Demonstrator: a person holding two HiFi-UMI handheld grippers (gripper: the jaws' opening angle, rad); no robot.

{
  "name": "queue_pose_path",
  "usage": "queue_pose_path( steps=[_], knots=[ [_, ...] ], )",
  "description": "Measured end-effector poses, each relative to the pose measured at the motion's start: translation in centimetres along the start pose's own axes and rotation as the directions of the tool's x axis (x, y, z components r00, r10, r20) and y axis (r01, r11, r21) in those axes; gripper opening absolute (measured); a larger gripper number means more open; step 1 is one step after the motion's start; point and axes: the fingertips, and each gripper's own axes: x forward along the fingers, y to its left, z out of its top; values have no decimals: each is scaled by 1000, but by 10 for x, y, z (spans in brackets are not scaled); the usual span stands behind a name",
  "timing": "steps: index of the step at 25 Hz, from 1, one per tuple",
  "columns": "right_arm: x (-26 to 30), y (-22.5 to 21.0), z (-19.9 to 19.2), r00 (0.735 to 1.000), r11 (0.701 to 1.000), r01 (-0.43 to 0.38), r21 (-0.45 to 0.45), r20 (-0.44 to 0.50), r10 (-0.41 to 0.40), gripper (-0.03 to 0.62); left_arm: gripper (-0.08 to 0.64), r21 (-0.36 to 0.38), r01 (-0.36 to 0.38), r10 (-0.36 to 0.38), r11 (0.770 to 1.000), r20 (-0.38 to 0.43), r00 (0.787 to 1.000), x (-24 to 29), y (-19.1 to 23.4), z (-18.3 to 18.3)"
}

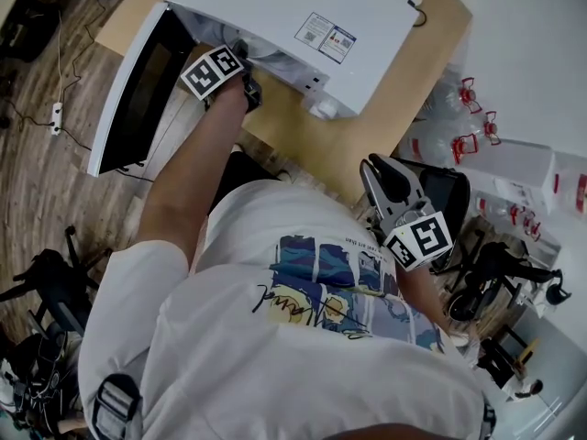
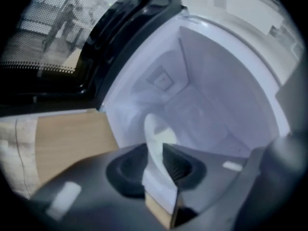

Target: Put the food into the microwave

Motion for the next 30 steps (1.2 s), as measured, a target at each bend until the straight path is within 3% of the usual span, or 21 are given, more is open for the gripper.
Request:
queue_pose_path(
  steps=[6, 9, 18, 26, 30],
  knots=[
    [-5, -1, 1, 1000, 1000, 5, 1, 13, -5, 54, 215, 218, -65, 72, 974, -21, 997, -2, -6, -6],
    [-8, -1, -1, 1000, 1000, 5, 3, 16, -5, 54, 229, 278, -89, 100, 957, -28, 995, -3, -2, -12],
    [-19, -1, -7, 1000, 1000, 1, 2, 26, -1, 52, 280, 354, -90, 100, 931, -10, 995, -18, -2, -16],
    [-28, 4, -9, 998, 999, -46, -20, 47, 47, 41, 277, 388, -72, 77, 919, 3, 997, -55, -7, -21],
    [-33, 5, -12, 996, 997, -67, -33, 50, 69, 30, 229, 422, -56, 67, 905, -12, 998, -79, -10, -30]
  ],
)
